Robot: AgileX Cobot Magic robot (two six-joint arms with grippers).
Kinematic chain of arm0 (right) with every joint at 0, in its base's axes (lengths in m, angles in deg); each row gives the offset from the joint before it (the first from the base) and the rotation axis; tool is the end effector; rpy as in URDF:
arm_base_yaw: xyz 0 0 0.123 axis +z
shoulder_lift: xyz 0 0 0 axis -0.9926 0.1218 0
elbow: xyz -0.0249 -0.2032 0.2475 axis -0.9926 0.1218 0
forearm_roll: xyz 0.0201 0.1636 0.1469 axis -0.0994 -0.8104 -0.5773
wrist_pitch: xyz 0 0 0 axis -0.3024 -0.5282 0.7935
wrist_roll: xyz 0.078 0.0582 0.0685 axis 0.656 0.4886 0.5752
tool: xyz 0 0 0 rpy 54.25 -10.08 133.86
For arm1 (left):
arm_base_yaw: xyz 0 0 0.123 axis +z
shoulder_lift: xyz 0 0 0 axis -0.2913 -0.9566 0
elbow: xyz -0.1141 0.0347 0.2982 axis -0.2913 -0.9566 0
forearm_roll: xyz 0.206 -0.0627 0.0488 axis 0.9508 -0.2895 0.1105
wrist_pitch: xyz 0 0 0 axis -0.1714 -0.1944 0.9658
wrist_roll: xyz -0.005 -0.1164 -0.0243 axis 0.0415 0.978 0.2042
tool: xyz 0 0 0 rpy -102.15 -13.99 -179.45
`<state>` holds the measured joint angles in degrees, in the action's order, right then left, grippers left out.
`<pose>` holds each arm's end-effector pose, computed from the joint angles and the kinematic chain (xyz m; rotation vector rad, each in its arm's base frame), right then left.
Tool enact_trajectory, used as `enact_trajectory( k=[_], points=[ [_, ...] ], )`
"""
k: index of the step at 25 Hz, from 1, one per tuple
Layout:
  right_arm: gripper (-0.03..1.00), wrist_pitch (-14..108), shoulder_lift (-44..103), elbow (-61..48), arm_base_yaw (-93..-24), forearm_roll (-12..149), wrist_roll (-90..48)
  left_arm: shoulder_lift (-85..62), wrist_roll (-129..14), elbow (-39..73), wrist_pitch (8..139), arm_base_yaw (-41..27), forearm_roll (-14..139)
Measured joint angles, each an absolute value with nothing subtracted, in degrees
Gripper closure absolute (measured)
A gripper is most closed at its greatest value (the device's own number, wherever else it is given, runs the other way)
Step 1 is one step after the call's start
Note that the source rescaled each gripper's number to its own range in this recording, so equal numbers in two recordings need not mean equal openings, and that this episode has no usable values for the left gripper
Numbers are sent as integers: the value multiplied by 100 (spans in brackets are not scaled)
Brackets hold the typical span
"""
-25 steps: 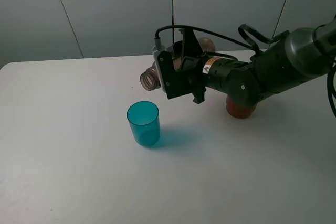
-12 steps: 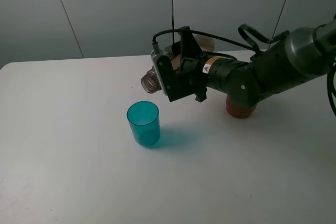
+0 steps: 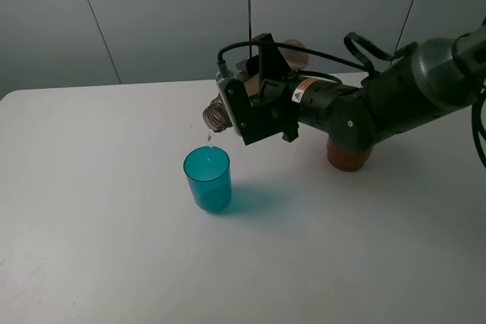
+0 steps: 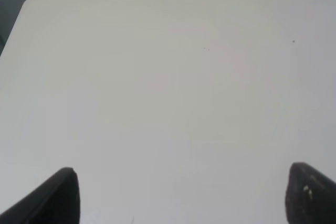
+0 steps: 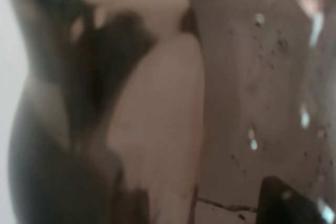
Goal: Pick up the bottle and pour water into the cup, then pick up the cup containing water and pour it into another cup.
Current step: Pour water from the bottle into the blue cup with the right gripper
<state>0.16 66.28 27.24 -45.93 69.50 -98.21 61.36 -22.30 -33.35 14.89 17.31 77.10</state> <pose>0.3175 0.2291 0.1936 -1.8117 0.8704 -0.7255 -0.0466 0.0010 0.2496 -0.0325 2.0588 0.0047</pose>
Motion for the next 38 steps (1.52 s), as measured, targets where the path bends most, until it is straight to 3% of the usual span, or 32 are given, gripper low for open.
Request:
enact_trajectory(
  k=[38],
  points=[
    [96, -13, 6639, 2724, -4593, 7426, -10410, 6136, -2241, -3335, 1489, 1731, 7710]
  ],
)
